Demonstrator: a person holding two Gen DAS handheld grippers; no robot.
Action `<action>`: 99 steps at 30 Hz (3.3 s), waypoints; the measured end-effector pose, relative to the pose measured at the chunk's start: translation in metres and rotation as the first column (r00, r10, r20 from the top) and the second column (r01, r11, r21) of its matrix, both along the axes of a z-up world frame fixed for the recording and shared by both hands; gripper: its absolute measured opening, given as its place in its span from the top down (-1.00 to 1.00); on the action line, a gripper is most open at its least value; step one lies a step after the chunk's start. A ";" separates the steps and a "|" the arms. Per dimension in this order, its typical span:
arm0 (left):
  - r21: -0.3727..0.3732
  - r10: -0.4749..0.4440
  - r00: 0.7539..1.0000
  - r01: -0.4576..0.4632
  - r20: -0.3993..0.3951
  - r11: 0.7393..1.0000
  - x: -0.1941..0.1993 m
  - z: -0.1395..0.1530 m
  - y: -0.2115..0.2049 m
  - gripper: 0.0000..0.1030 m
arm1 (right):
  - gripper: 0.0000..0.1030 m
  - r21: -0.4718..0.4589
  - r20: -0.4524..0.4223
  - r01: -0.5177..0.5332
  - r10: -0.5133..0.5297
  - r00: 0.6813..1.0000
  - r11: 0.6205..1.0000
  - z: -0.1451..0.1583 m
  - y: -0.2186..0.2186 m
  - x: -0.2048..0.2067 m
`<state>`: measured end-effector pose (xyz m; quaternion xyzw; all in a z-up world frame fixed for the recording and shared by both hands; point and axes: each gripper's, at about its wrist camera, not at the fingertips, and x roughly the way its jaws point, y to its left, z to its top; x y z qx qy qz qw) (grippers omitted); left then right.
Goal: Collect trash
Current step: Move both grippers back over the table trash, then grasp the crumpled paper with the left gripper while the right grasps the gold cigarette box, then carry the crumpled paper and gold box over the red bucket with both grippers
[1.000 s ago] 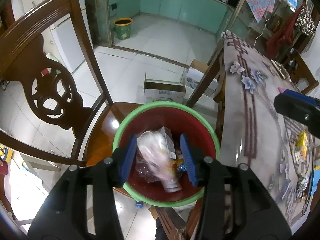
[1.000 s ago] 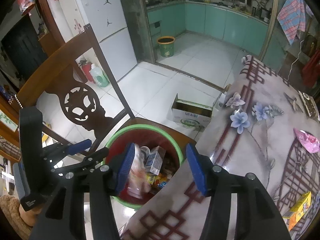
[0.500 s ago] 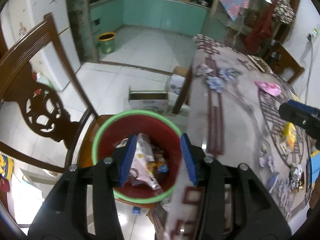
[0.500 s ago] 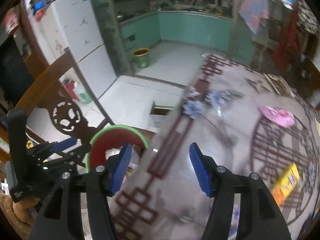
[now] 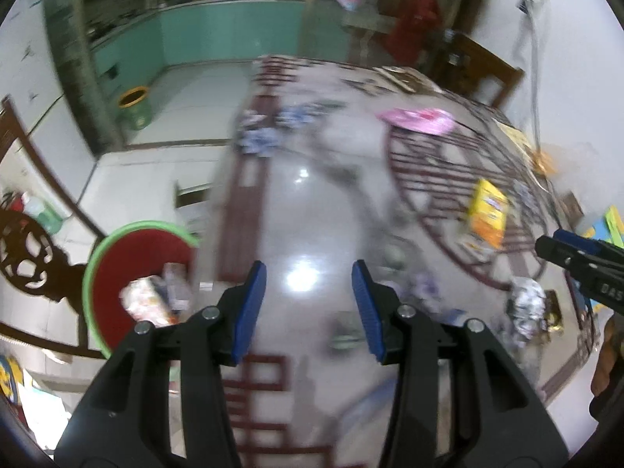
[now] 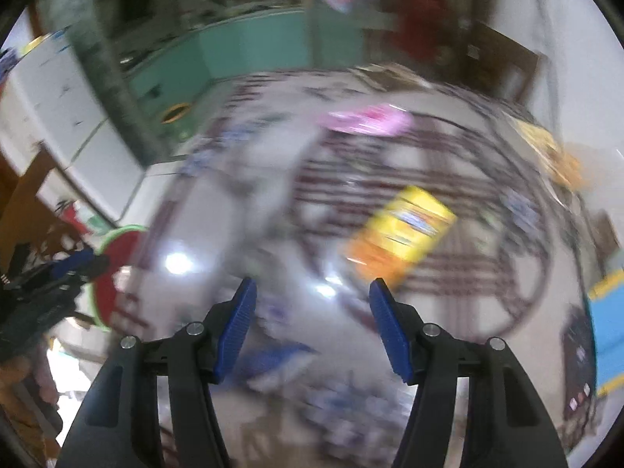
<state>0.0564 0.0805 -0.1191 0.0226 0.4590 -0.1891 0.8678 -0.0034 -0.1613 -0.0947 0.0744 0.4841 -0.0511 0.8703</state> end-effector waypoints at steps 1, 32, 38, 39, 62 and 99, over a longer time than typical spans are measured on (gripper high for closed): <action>-0.004 -0.028 1.000 0.028 -0.001 1.000 -0.006 0.000 -0.018 0.15 | -0.14 -0.005 -0.016 0.037 -0.037 0.999 0.999 -0.004 -0.021 -0.012; 0.000 -0.393 0.897 0.401 -0.201 0.916 -0.097 -0.066 -0.279 0.15 | 0.25 0.026 -0.219 0.100 -0.092 0.971 0.995 -0.094 -0.185 -0.084; 0.031 -0.400 0.888 0.417 -0.227 0.908 -0.088 -0.087 -0.297 0.10 | 0.23 0.013 -0.174 0.130 -0.126 0.977 0.991 -0.078 -0.202 -0.068; 0.025 -0.394 0.889 0.411 -0.234 0.911 -0.085 -0.090 -0.296 0.09 | 0.23 0.012 -0.165 0.129 -0.126 0.978 0.992 -0.075 -0.203 -0.065; -0.043 -0.241 0.971 0.240 0.000 0.970 -0.039 0.017 -0.230 0.19 | 0.23 0.040 0.011 0.055 -0.056 0.998 0.998 -0.018 -0.180 -0.008; -0.042 0.001 0.994 0.004 0.114 0.999 -0.023 0.064 -0.161 0.18 | 0.23 0.049 0.160 -0.082 0.074 0.984 0.995 0.039 -0.113 0.020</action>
